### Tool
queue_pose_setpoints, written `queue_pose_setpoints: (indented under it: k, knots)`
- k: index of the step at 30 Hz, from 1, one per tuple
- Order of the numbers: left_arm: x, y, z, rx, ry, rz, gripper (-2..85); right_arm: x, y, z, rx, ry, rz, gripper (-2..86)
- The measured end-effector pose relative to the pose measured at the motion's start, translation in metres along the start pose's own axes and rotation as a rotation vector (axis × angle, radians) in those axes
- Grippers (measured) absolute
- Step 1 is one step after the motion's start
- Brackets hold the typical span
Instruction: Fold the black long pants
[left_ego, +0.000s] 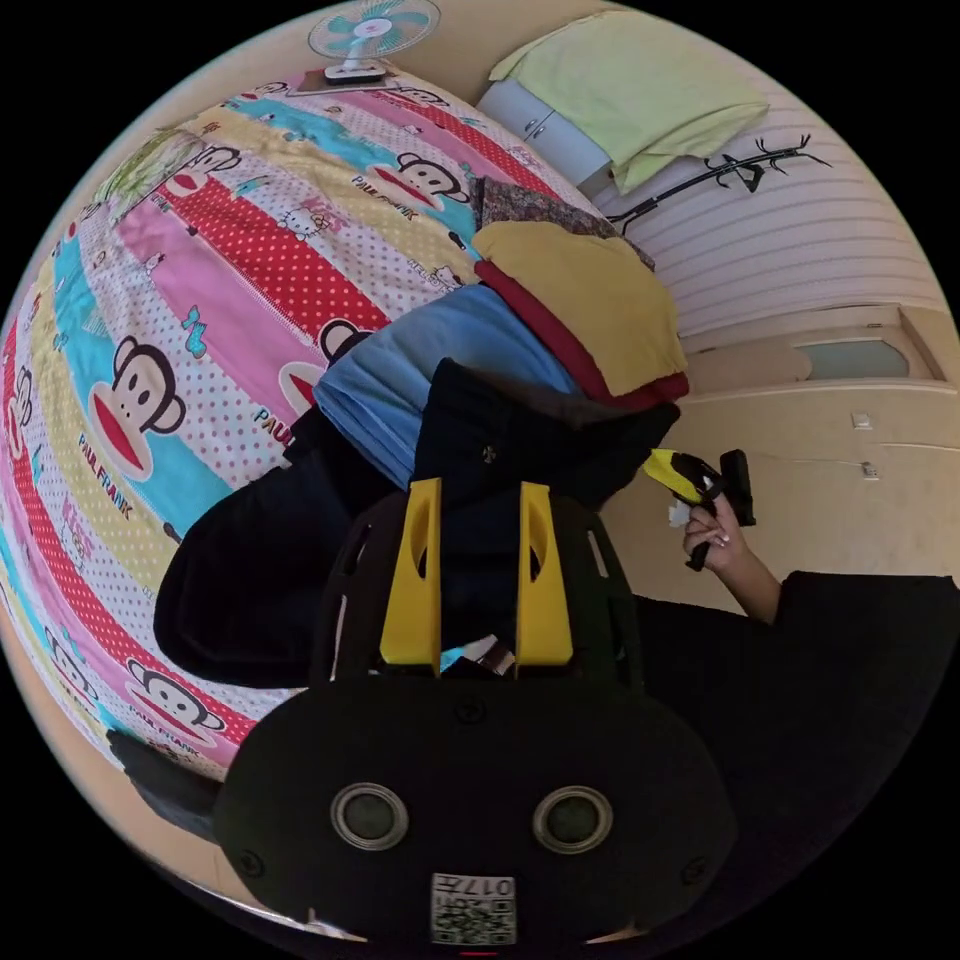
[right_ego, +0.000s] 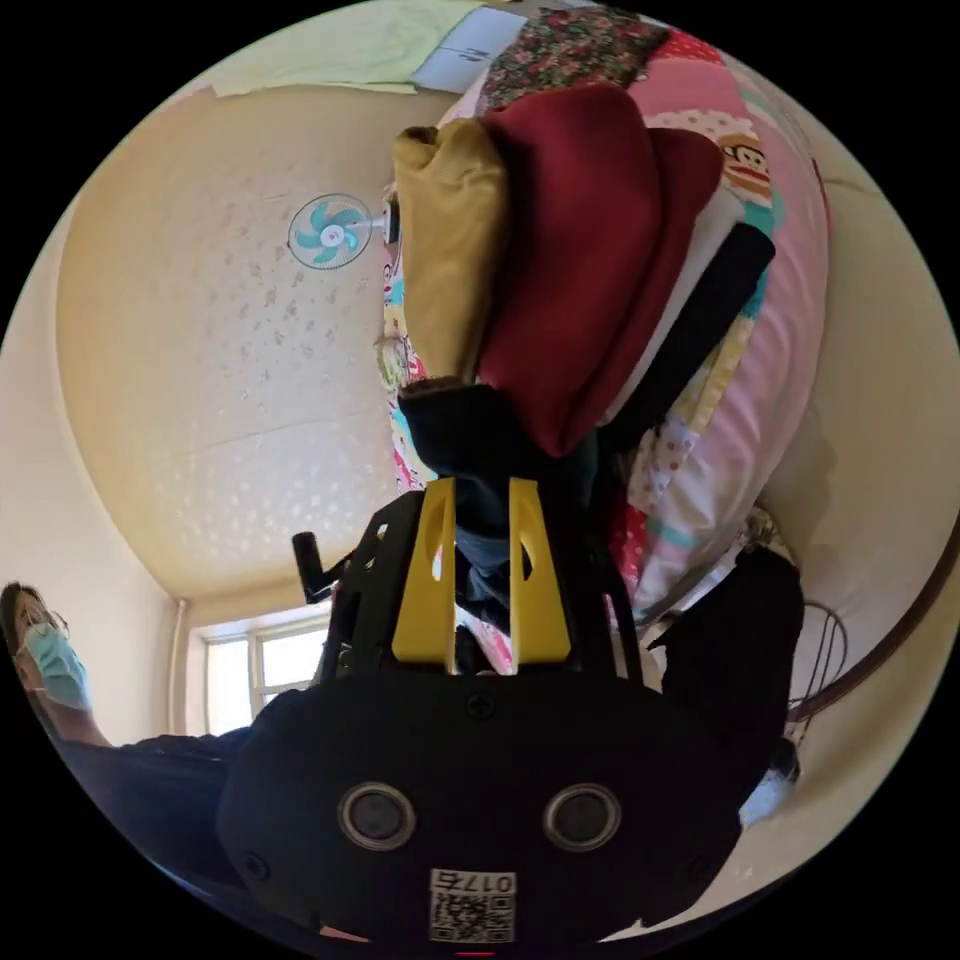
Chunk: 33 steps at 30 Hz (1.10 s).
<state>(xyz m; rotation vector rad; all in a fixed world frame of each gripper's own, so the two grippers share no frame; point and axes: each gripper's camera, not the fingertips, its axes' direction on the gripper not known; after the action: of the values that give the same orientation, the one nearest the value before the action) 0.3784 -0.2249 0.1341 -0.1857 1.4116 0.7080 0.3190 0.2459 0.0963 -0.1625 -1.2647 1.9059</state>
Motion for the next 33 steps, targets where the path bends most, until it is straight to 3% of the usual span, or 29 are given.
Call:
queue_pose_setpoints:
  k: [2, 6, 9, 15, 19, 21, 26, 29, 33]
  knots:
    - [-0.007, -0.028, 0.029, -0.021, -0.026, -0.005, 12.7, 0.003, 0.006, -0.001, -0.007, -0.042, 0.086, 12.8]
    - [-0.022, -0.05, 0.128, -0.171, 0.131, -0.174, 13.1, 0.006, 0.024, 0.007, -0.036, -0.017, 0.19, 16.8]
    - [-0.001, -0.018, 0.13, 0.023, 0.088, -0.346, 12.2, -0.013, 0.033, 0.024, -0.023, 0.153, 0.103, 18.7]
    - [0.065, 0.031, 0.104, 0.024, 0.043, -0.175, 6.5, 0.007, 0.049, 0.121, -0.155, 0.593, 0.037, 17.5]
    - [0.085, 0.065, 0.073, -0.076, 0.082, -0.043, 1.4, 0.044, 0.085, 0.127, -0.15, 0.698, 0.028, 11.3]
    - [0.093, 0.086, 0.044, -0.038, 0.083, 0.012, 0.8, 0.042, 0.132, 0.114, -0.173, 0.613, -0.125, 7.0]
    - [0.099, 0.16, -0.047, 0.117, 0.104, 0.044, 0.2, -0.026, 0.274, 0.086, -0.257, 0.387, -0.638, 5.6]
    - [0.089, 0.226, -0.14, 0.34, 0.149, 0.018, 0.0, -0.076, 0.352, 0.067, -0.236, 0.207, -0.895, 5.3]
    - [0.058, 0.355, -0.292, 0.79, 0.266, -0.097, 0.0, -0.147, 0.45, 0.033, -0.193, -0.069, -1.251, 5.2]
